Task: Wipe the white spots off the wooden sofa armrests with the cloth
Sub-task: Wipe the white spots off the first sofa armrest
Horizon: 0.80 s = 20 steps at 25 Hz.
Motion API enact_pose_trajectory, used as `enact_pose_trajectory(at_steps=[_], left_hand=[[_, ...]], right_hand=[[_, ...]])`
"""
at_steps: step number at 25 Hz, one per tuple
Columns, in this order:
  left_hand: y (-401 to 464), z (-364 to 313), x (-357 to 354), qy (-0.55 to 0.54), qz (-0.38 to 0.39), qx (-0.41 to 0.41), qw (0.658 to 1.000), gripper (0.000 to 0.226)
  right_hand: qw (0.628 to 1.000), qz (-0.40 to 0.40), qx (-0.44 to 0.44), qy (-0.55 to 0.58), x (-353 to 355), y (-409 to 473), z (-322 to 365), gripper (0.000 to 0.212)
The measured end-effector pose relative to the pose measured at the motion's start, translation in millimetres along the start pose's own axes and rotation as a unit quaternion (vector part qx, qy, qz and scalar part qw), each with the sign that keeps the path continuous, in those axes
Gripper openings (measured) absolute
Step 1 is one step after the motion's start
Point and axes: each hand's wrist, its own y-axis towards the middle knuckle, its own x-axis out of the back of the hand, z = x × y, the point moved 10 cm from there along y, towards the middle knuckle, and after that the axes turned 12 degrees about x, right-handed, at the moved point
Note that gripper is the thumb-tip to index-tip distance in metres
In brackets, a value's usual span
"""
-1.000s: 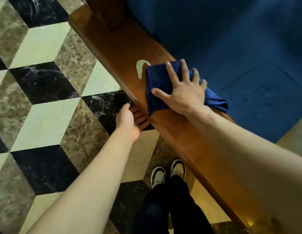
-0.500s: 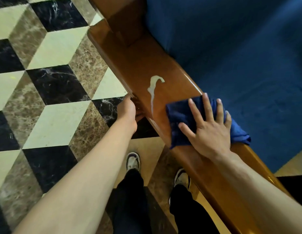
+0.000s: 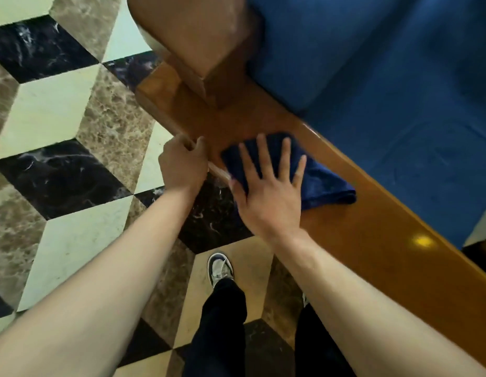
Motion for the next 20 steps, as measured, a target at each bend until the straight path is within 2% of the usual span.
enact_pose_trajectory(at_steps=[2, 4, 6, 9, 11, 13, 15, 17, 19, 20], left_hand=[[7, -22, 0, 0.022, 0.029, -0.072, 0.997, 0.038], [14, -37, -1, 0.036, 0.058, -0.104, 0.992, 0.037], [18, -46, -4, 0.040, 0.081, -0.116, 0.989, 0.036], [22, -45, -2, 0.043, 0.080, -0.113, 0.989, 0.035], [27, -38, 6, 0.033, 0.061, -0.100, 0.993, 0.025], [32, -31, 12, 0.044, 0.045, -0.091, 0.994, 0.022], [32, -25, 17, 0.058, 0.040, -0.096, 0.993, 0.024], [26, -23, 14, 0.062, 0.049, -0.104, 0.991, 0.023], [16, -24, 7, 0.070, 0.067, -0.110, 0.989, 0.022], [7, -27, 2, 0.075, 0.081, -0.122, 0.986, 0.021]], right_hand=[[0.994, 0.016, 0.103, -0.033, -7, -40, 14, 0.063], [0.989, 0.043, 0.130, -0.057, -7, -74, -3, 0.064], [0.996, 0.049, 0.053, -0.061, 0, -75, -34, 0.070], [0.993, 0.030, -0.113, -0.023, 5, -21, -44, 0.085], [0.989, 0.011, -0.144, -0.007, 0, 31, -19, 0.084], [0.995, -0.004, -0.096, -0.026, -3, 62, 16, 0.076], [0.999, -0.012, 0.009, -0.045, -9, 59, 38, 0.066], [0.992, -0.010, 0.107, -0.070, -10, 28, 38, 0.067], [0.987, -0.003, 0.134, -0.092, -10, -21, 15, 0.076], [0.988, 0.000, 0.119, -0.102, -8, -45, -1, 0.079]])
